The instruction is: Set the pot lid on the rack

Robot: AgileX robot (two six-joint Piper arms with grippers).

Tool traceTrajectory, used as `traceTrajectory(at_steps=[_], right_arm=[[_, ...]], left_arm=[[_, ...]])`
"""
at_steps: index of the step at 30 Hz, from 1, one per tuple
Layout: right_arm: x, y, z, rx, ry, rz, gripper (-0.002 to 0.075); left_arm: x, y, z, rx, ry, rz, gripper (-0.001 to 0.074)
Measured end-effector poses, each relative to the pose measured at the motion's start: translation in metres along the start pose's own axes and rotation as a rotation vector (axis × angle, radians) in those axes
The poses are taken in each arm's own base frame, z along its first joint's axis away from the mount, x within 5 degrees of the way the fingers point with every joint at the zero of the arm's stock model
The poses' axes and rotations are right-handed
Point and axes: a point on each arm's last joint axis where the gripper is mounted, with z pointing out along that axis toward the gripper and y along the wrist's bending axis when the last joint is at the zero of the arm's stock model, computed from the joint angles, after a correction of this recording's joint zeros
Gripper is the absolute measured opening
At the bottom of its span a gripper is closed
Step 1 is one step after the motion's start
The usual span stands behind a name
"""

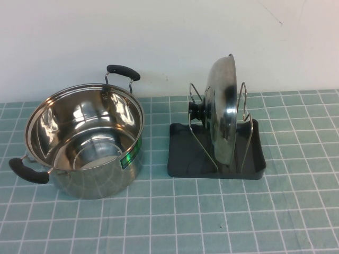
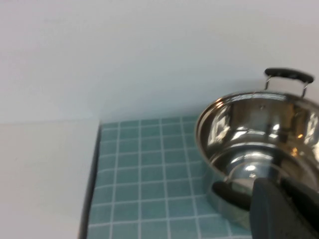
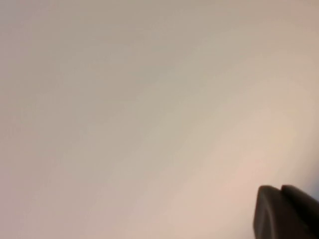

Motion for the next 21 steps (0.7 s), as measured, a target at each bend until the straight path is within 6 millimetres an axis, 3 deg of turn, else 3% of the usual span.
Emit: traceTrajectory(at_steps=[2, 5, 8, 11, 15, 18, 21], right_arm=[[0.018, -0.003, -0.004, -0.001, 0.202, -0.056, 0.0000], [0.045, 0.009, -0.016, -0.142, 0.510, -0.079, -0.0001], [0.056, 0.028, -0.031, -0.374, 0.621, -0.052, -0.0001], [0.054, 0.045, -0.058, -0.630, 0.561, 0.074, -0.0001], [0.054, 0.054, -0.101, -0.824, 0.408, 0.168, -0.0001], [0.064, 0.058, -0.136, -0.895, 0.321, 0.202, -0.0001], [0.088, 0.075, -0.164, -0.958, 0.301, 0.194, -0.0001]], left_arm=[[0.002, 0.002, 0.000, -0.021, 0.021, 0.014, -0.0002], [0.004, 0.002, 0.000, -0.025, 0.046, 0.006, -0.0001], [0.007, -0.002, 0.000, 0.022, 0.064, -0.033, -0.0001], [0.015, -0.007, 0.002, 0.075, 0.051, -0.052, -0.0001], [0.039, -0.009, 0.007, 0.119, 0.001, -0.056, -0.0001], [0.062, -0.010, 0.010, 0.146, -0.042, -0.055, -0.0001], [0.085, -0.009, 0.009, 0.170, -0.098, -0.059, -0.0001]])
